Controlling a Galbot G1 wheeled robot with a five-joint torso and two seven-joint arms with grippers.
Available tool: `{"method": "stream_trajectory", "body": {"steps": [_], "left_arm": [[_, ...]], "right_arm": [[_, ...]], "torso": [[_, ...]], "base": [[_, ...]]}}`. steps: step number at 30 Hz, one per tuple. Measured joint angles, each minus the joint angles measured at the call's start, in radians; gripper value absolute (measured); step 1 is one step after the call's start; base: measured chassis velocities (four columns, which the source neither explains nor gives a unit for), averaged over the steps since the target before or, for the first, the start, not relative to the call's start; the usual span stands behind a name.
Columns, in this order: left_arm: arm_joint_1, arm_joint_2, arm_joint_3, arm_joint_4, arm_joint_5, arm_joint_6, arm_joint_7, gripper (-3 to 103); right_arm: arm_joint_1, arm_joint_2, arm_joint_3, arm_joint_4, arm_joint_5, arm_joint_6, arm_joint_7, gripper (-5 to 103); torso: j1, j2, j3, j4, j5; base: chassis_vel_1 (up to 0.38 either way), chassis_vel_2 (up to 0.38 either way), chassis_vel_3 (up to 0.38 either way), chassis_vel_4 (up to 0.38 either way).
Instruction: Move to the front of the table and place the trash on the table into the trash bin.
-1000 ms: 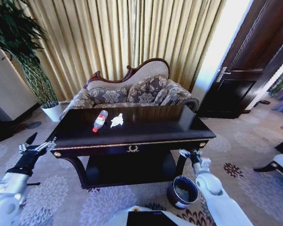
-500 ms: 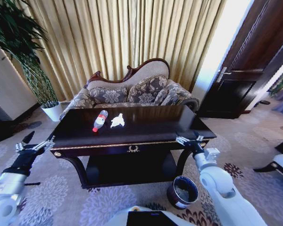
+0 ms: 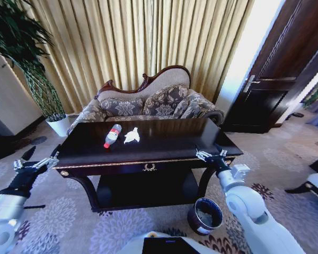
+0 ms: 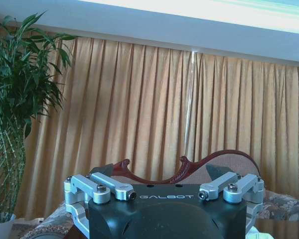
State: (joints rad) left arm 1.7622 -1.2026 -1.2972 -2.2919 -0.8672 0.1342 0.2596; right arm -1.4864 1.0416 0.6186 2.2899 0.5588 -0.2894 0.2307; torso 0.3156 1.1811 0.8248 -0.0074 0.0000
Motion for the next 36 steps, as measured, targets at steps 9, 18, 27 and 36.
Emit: {"method": "stream_trajectory", "body": {"steps": [9, 18, 27, 36], "left_arm": [[-0.002, 0.003, 0.001, 0.000, 0.000, 0.002, 0.005, 100], [-0.004, 0.001, 0.003, 0.001, -0.002, 0.002, 0.025, 100], [-0.002, -0.007, 0.006, -0.004, -0.001, 0.002, 0.028, 100], [-0.009, -0.011, 0.011, -0.005, 0.000, 0.003, 0.029, 100]], "right_arm": [[-0.031, 0.008, 0.000, 0.041, 0.004, 0.000, 0.001, 100], [-0.054, -0.006, 0.002, 0.100, 0.031, 0.003, 0.001, 100], [-0.049, -0.005, -0.011, 0.098, 0.031, 0.005, -0.001, 100], [-0.050, -0.013, -0.010, 0.111, 0.031, 0.011, -0.002, 100]], "torso": [[0.000, 0.000, 0.000, -0.0001, 0.0001], [0.000, 0.000, 0.000, -0.0001, 0.0000], [0.000, 0.000, 0.000, 0.0000, 0.0000], [0.000, 0.000, 0.000, 0.0000, 0.0000]], "base": [[0.000, 0.000, 0.000, 0.000], [0.000, 0.000, 0.000, 0.000], [0.000, 0.000, 0.000, 0.000], [0.000, 0.000, 0.000, 0.000]]}}
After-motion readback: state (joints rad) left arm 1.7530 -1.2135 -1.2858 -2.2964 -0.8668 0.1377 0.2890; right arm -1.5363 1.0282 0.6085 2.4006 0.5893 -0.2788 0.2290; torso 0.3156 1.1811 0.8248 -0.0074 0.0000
